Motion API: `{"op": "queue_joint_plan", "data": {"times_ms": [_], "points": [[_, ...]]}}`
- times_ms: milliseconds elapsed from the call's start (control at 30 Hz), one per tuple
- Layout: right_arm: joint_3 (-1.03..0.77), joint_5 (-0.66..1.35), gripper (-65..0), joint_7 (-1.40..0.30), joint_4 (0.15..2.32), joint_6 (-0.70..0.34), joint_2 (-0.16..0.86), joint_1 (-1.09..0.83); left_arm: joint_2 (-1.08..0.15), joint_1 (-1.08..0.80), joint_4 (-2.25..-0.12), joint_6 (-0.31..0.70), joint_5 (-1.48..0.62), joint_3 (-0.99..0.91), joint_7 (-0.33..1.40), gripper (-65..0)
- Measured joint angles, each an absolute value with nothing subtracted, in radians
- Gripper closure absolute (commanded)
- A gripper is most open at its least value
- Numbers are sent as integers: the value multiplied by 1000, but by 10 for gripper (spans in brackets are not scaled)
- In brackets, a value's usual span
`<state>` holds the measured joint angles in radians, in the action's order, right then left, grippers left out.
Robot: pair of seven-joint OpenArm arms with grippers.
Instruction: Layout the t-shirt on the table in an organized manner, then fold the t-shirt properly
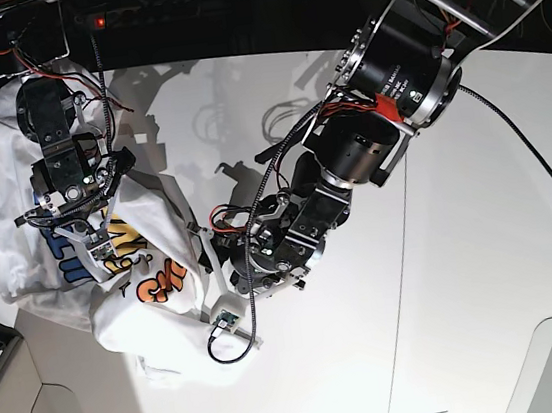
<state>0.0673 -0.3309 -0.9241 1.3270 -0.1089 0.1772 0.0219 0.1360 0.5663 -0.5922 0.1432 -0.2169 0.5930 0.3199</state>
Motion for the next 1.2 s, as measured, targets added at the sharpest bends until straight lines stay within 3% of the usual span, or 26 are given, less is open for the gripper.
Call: {"op": "queue_joint_plan", "data": {"times_ms": [233, 533, 1200], "points": [[68, -331, 0, -925, 1327, -109, 177, 22, 138, 591, -592, 142, -179, 593, 253, -297], [68, -331, 0, -925, 1327, -109, 177, 22, 147, 621, -591, 142, -327, 567, 259, -297], [68, -331, 0, -928, 1328, -109, 177, 22, 147, 534, -591, 142, -327, 537, 237, -297]]}}
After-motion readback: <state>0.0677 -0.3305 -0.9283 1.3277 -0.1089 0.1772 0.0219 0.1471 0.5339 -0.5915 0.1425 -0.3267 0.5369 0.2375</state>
